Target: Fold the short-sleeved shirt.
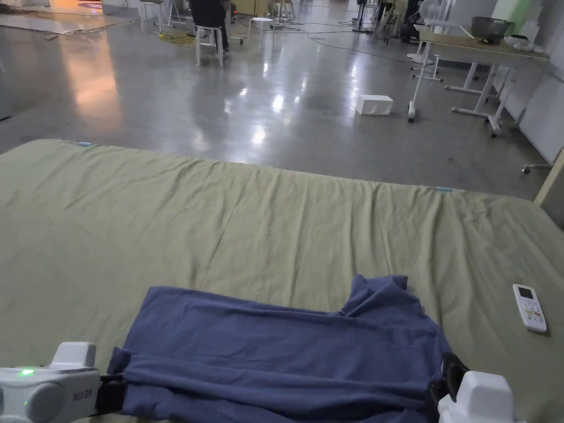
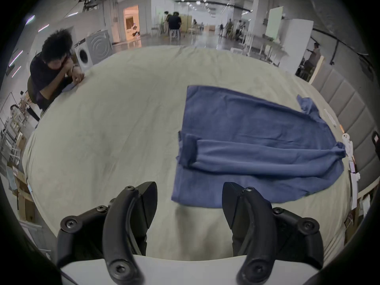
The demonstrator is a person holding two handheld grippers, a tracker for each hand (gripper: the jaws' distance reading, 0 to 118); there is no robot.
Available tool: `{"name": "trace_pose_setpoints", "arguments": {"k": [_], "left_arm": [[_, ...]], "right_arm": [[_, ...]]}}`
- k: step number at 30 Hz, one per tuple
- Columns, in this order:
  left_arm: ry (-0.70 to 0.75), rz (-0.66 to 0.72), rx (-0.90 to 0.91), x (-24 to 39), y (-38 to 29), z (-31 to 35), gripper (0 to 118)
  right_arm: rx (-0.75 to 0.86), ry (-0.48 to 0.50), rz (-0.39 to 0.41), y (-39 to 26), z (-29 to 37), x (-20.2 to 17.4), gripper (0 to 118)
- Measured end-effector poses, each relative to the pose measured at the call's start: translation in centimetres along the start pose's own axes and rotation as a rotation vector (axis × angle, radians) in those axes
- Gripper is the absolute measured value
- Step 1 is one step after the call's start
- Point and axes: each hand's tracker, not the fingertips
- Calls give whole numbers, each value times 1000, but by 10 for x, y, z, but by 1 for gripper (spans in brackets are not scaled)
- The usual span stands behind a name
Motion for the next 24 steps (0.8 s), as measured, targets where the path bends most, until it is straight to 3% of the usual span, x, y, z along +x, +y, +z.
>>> {"name": "trace_pose_setpoints", "arguments": {"k": [9,12,14,16,19,24], "left_arm": [[6,-2,-127,10,4,-30,66],[21,-36,-128,22,3,-25,48],[18,-74,-117,25,1,-24,23],[18,-125,-116,34,-2,-23,9],[6,-129,-113,30,-4,-23,9],[14,-94,-80,20,-6,-17,8]], "right_arm": [[-74,-32,3,-15,-4,14,0],[-94,-35,5,-21,-5,17,0],[-111,-41,4,-24,-6,20,0],[-129,-49,-13,-27,-7,26,0],[-153,-73,-57,-34,-8,44,0],[-281,-103,-24,-48,-23,83,4]]}}
